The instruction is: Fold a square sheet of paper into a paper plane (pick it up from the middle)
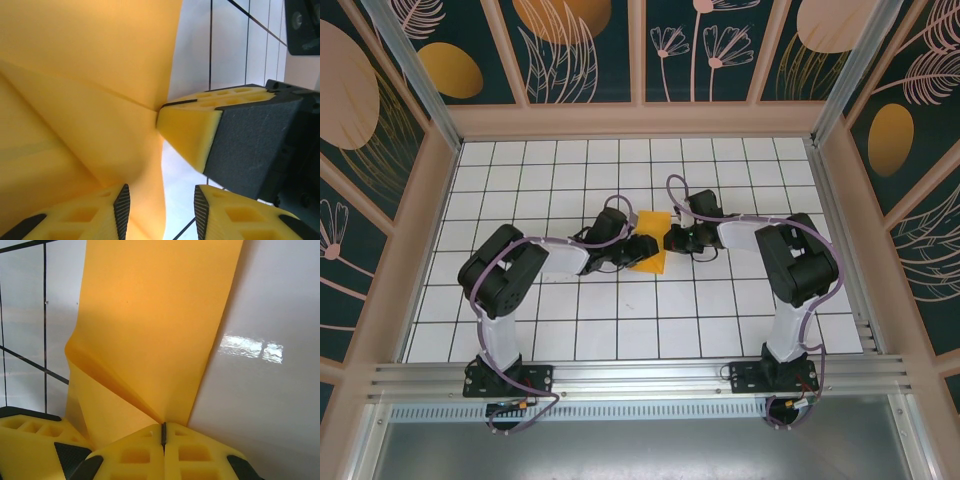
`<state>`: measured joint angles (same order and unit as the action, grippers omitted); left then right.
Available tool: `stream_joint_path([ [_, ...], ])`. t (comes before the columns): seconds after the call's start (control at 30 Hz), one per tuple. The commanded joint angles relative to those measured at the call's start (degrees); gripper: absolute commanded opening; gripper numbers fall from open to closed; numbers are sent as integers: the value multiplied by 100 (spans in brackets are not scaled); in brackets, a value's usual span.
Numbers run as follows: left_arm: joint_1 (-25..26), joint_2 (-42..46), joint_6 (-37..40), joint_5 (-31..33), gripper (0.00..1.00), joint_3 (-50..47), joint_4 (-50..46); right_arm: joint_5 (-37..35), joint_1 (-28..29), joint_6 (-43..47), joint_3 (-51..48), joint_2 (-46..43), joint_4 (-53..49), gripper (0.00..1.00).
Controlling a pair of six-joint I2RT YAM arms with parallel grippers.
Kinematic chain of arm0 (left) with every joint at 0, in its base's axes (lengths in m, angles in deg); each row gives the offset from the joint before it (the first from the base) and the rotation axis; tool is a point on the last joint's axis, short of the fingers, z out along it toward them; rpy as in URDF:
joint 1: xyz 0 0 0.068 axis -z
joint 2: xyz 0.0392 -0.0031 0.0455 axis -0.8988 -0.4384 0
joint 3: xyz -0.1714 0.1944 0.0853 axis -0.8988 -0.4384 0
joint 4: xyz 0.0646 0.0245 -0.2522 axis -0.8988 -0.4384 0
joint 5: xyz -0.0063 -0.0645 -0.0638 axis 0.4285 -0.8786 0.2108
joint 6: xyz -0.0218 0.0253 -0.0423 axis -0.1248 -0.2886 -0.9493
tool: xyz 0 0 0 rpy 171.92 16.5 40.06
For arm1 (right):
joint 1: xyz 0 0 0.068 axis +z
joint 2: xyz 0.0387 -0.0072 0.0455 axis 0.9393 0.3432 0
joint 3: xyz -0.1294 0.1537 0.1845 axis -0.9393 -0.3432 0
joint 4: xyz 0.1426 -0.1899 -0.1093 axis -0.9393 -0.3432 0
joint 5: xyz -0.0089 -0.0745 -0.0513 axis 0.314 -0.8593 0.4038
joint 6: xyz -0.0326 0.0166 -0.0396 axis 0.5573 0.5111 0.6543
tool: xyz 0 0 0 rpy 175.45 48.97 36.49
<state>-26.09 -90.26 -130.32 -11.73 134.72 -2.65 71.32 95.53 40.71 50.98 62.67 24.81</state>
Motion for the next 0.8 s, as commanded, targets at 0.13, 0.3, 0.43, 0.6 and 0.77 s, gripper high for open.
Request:
stream_joint_path([
  [0.13,26,310,87,247,45,-250,-415,-70,62,145,162,84,-182,3],
  [0.3,30,297,184,391,46,-259,-709,-101,64,172,210,84,-206,3],
  [0.43,28,275,269,436,43,-251,-857,-151,61,190,247,106,-228,3],
  [0.6,26,275,314,418,39,-246,-899,-146,65,199,293,149,-223,3],
  [0.77,26,275,339,413,38,-236,-901,-81,59,232,328,192,-212,3],
])
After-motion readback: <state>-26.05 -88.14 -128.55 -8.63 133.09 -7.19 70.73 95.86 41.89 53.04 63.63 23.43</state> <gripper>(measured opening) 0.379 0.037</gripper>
